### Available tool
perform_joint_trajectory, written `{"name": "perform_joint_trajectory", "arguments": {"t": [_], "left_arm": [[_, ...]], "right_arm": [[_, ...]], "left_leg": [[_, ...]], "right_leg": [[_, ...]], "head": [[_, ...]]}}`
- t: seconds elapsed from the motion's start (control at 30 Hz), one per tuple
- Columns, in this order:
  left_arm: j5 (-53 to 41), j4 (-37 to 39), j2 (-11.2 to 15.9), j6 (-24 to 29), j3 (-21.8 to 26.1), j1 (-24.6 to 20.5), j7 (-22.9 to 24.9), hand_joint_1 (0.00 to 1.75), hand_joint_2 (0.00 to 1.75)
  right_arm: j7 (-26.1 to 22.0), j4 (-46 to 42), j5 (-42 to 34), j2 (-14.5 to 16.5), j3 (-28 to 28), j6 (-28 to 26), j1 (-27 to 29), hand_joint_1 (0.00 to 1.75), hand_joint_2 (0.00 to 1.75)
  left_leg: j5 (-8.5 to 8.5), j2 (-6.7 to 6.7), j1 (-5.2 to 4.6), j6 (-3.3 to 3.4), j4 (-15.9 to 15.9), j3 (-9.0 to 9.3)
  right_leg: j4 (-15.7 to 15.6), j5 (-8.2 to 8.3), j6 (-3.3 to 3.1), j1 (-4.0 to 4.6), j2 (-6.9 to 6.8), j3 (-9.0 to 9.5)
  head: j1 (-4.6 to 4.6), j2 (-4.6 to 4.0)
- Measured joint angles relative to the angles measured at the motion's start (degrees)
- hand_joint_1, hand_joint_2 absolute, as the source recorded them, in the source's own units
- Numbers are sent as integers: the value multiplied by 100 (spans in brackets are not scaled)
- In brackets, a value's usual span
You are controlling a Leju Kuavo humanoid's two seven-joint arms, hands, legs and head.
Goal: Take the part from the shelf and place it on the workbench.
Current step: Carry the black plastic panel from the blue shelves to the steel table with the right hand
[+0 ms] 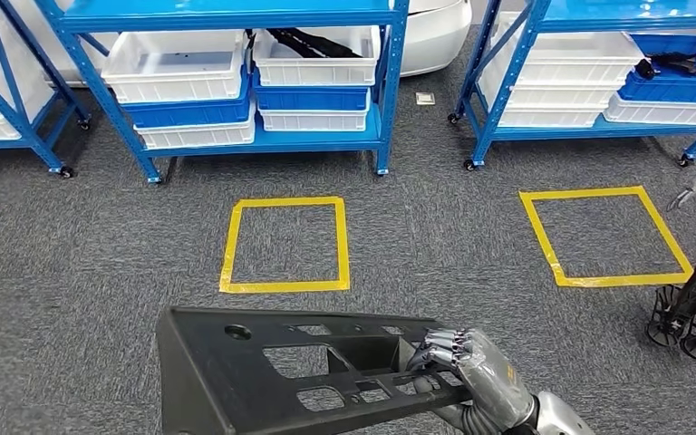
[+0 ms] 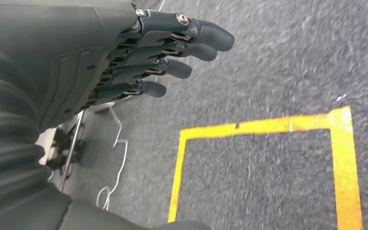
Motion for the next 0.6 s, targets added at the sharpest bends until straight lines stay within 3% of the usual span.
{"name": "perform_joint_trajectory", "arguments": {"t": [0.1, 0.17, 0.23, 0.27, 0.3, 0.33, 0.4, 0.43, 0.5, 0.53, 0.6], "left_arm": [[-14, 0, -34, 11, 4, -4, 51, 0, 175], [-2, 0, -67, -89, 13, -9, 36, 0, 175], [32, 0, -81, -194, 33, -11, 13, 0, 175], [47, 0, -88, -229, 46, -10, 6, 0, 175], [59, 0, -96, -251, 57, -9, 0, 0, 175], [62, 0, -103, -266, 64, -8, -8, 0, 175], [64, -1, -113, -275, 72, -9, -28, 0, 175], [66, -3, -113, -277, 76, -8, -40, 0, 175], [70, -6, -110, -277, 84, -6, -58, 0, 175], [72, -7, -110, -277, 87, -4, -64, 0, 175], [74, -6, -105, -277, 94, 8, -65, 0, 175]], "right_arm": [[0, 6, -19, 26, 1, 32, -48, 175, 175], [-3, 7, -37, 37, 0, 39, -47, 175, 175], [-17, 14, -89, 39, -6, 56, -30, 175, 175], [-32, 21, -123, 38, -14, 64, -17, 175, 175], [-48, 31, -152, 37, -27, 67, -1, 175, 175], [-63, 40, -176, 37, -45, 68, 16, 175, 175], [-87, 49, -204, 39, -93, 68, 53, 175, 175], [-96, 48, -208, 40, -114, 66, 77, 175, 175], [-108, 32, -197, 44, -146, 51, 165, 175, 175], [-113, 20, -181, 46, -159, 34, 217, 175, 175], [-120, -7, -150, 46, -181, -4, 312, 175, 175]], "left_leg": [[101, 21, -8, 192, -116, -67], [237, 44, 11, 319, -190, -152], [355, 50, 3, 353, -195, -297], [411, 50, 4, 343, -192, -375], [466, 51, 8, 327, -190, -448], [521, 51, 16, 301, -188, -521], [627, 49, 34, 226, -180, -638], [675, 46, 35, 179, -176, -681], [764, 39, 20, 88, -178, -712], [803, 37, 18, 52, -192, -715], [806, 37, 49, -8, -177, -740]], "right_leg": [[41, 27, 126, 15, 0, -86], [417, -265, 108, 6, 20, -271], [1139, -694, 76, -31, 36, -551], [1441, -818, 101, -52, 39, -637], [1567, -839, 153, -76, 39, -629], [1485, -774, 225, -100, 39, -509], [760, -572, 347, -161, 36, 31], [349, -521, 367, -156, 51, 321], [-105, -515, 322, -116, 90, 570], [-125, -507, 281, -81, 110, 551], [-105, -453, 168, -114, 106, 464]], "head": [[0, -1], [20, -1], [38, -1], [39, -1], [39, -1], [42, -1], [44, 0], [47, 0], [51, -1], [50, -1], [32, -1]]}}
